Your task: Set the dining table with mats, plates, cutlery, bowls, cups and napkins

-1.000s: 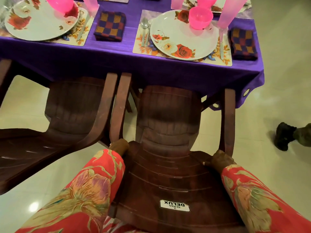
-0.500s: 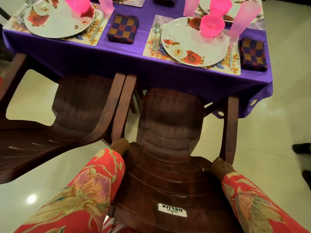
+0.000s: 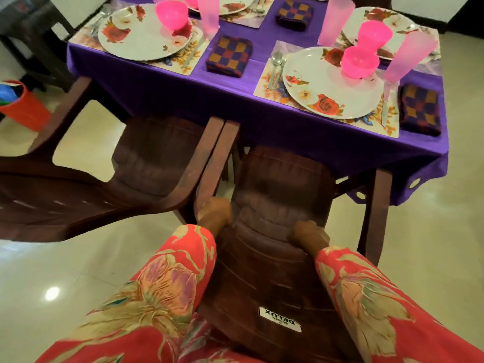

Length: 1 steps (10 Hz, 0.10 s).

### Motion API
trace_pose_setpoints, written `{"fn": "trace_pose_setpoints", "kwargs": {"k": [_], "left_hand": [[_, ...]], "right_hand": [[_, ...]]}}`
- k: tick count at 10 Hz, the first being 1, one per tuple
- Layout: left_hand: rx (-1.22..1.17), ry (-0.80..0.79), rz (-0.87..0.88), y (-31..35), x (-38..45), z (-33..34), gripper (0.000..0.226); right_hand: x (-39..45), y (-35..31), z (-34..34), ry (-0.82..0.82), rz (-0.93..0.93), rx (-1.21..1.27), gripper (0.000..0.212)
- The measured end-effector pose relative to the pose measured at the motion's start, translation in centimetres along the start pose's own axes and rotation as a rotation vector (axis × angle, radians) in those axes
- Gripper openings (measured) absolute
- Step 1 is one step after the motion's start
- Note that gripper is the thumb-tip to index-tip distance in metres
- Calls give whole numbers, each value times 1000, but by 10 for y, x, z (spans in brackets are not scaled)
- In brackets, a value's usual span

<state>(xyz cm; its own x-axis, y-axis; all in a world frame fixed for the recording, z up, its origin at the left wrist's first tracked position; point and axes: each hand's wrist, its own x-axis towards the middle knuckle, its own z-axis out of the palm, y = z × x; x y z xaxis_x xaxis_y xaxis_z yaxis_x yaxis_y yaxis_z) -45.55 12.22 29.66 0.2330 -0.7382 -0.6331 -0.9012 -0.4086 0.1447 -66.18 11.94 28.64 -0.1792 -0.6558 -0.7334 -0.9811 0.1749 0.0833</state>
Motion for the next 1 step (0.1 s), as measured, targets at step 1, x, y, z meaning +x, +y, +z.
{"fn": "trace_pose_setpoints", "kwargs": {"k": [1], "left_hand": [[-87,82,13,-1,-9,-14,38]], "right_hand": [[-6,-33,-15,85,-102,-1,46]]}}
